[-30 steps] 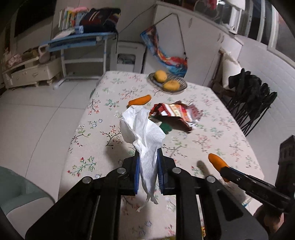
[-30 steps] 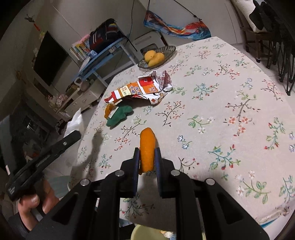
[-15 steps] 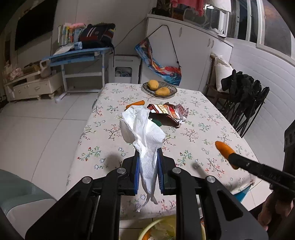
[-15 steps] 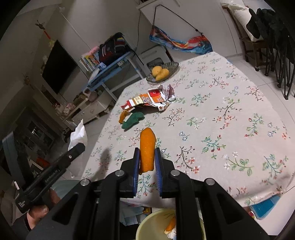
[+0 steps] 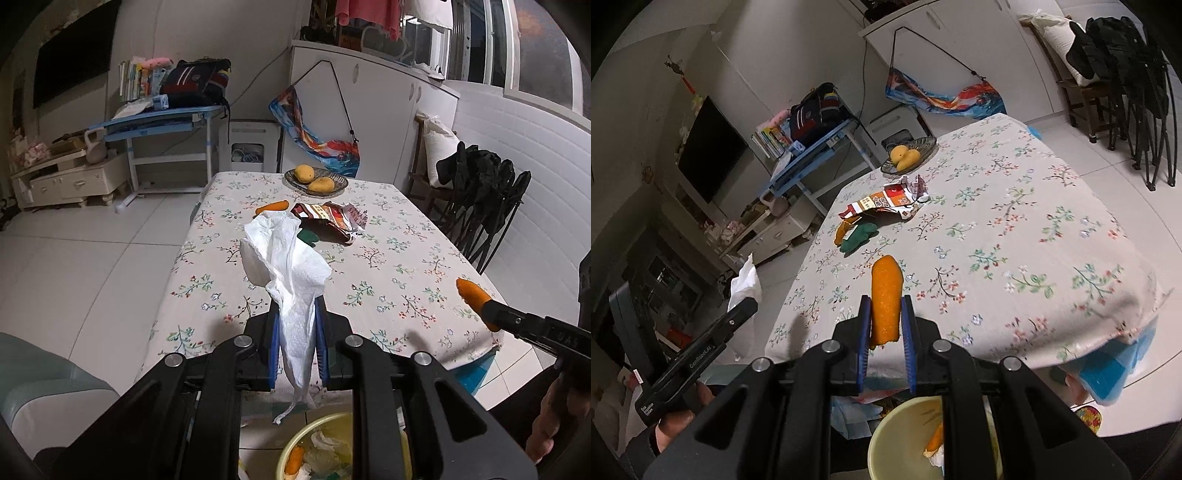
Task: Collect trash
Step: 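Carry the peel toward the bin with the right gripper while the left lifts the tissue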
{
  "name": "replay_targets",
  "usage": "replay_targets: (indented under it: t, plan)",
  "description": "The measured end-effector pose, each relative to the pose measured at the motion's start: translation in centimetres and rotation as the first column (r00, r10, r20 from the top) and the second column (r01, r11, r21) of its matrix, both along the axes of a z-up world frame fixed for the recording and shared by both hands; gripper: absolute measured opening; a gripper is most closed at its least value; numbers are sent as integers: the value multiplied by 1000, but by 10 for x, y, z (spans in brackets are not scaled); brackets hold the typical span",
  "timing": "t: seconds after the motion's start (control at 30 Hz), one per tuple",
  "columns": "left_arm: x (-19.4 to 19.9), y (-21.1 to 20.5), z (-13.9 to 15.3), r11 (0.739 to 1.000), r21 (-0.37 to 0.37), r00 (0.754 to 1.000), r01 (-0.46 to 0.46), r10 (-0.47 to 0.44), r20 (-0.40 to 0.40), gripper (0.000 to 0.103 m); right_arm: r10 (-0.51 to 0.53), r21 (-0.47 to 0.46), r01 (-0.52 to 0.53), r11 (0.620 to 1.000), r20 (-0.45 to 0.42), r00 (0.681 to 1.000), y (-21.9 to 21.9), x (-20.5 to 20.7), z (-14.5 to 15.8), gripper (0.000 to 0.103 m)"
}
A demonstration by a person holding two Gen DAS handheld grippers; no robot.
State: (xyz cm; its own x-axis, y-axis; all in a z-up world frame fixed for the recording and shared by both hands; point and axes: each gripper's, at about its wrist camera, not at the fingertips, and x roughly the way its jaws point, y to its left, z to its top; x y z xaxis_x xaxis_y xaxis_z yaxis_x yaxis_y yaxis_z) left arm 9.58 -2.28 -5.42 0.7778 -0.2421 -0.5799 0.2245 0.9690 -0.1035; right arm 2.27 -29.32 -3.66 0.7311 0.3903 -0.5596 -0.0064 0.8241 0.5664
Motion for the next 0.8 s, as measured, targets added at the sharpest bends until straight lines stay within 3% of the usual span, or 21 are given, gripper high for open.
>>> replay_targets:
  t: [0.27, 0.8]
  plan:
    - [-20, 6, 0, 1000, -12, 1000, -2, 3, 17, 16, -17, 12, 17, 1000, 9, 1000, -4, -20, 0, 17]
    - [-19, 0, -2, 1000, -6, 1000, 7, -7, 15, 16, 3, 8, -3, 1000, -11, 1000, 0, -25, -8, 17]
